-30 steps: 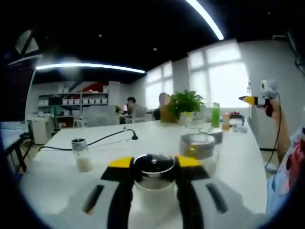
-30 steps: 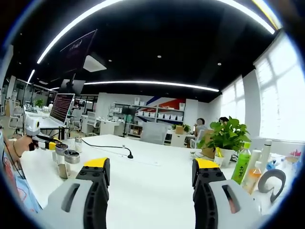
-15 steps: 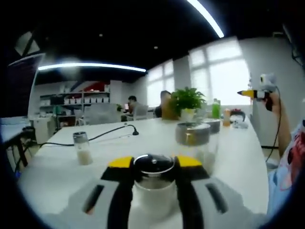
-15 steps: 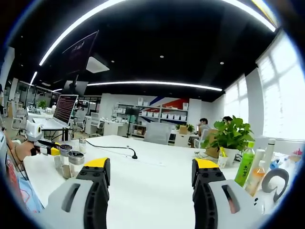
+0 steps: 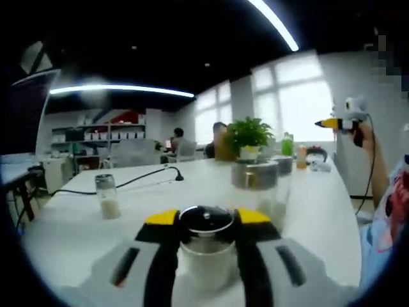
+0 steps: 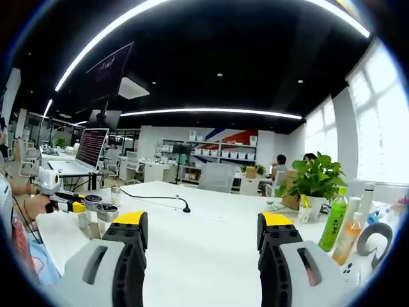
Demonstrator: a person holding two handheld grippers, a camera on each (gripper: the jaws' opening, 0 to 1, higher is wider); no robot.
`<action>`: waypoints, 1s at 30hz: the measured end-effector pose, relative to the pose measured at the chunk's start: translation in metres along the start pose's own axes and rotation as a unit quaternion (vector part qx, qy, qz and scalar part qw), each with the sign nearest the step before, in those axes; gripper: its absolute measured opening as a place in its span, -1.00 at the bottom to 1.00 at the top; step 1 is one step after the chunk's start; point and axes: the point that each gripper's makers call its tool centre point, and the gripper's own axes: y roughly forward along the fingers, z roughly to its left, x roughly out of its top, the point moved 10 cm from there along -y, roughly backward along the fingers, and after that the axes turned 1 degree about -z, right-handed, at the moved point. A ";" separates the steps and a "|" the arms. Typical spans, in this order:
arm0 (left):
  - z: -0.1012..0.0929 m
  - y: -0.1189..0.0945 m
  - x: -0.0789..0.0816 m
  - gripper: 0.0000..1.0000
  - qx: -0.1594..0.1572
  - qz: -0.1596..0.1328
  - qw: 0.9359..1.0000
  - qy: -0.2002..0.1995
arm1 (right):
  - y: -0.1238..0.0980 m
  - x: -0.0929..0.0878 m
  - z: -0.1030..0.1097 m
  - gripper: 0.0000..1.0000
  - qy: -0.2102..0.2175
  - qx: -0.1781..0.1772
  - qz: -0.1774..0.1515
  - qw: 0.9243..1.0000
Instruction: Rotate the seasoning bottle until the label or dispensing opening points toward the visible target arrow and the bottle remains upright within the marked orientation range
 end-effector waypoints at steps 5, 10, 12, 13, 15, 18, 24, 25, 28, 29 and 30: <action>0.001 0.000 -0.001 -0.31 -0.002 -0.001 1.000 0.000 | 0.001 0.000 0.000 0.43 0.002 -0.002 0.002 1.000; 0.002 0.001 -0.002 -0.31 -0.004 -0.003 1.000 -0.002 | 0.001 -0.001 -0.001 0.43 0.002 -0.001 0.004 1.000; 0.003 0.001 -0.002 -0.31 -0.006 -0.004 1.000 -0.002 | 0.001 -0.001 -0.001 0.43 0.002 0.000 0.004 1.000; 0.003 0.001 -0.002 -0.31 -0.007 -0.004 1.000 -0.002 | 0.001 -0.001 -0.001 0.43 0.002 -0.001 0.004 1.000; 0.004 0.001 -0.002 -0.31 -0.012 -0.002 1.000 -0.001 | 0.002 -0.001 -0.002 0.43 0.002 -0.002 0.005 1.000; 0.006 0.001 -0.003 -0.31 -0.021 -0.003 1.000 -0.001 | 0.002 -0.002 -0.002 0.43 0.003 -0.002 0.006 1.000; 0.010 0.002 -0.003 -0.31 -0.040 0.000 0.999 -0.002 | 0.002 -0.002 -0.003 0.43 0.003 -0.002 0.007 1.000; 0.011 0.002 -0.003 -0.31 -0.044 0.000 0.999 -0.002 | 0.002 -0.002 -0.003 0.43 0.003 -0.002 0.006 1.000; 0.012 0.002 -0.003 -0.31 -0.056 0.001 0.998 -0.001 | 0.002 -0.002 -0.002 0.43 0.002 -0.002 0.006 1.000; 0.013 0.002 -0.002 -0.31 -0.061 0.002 0.998 -0.002 | 0.002 -0.002 -0.002 0.43 0.002 -0.002 0.006 1.000; 0.014 0.002 -0.002 -0.31 -0.065 0.003 0.998 -0.003 | 0.002 -0.002 -0.002 0.43 0.003 -0.003 0.006 1.000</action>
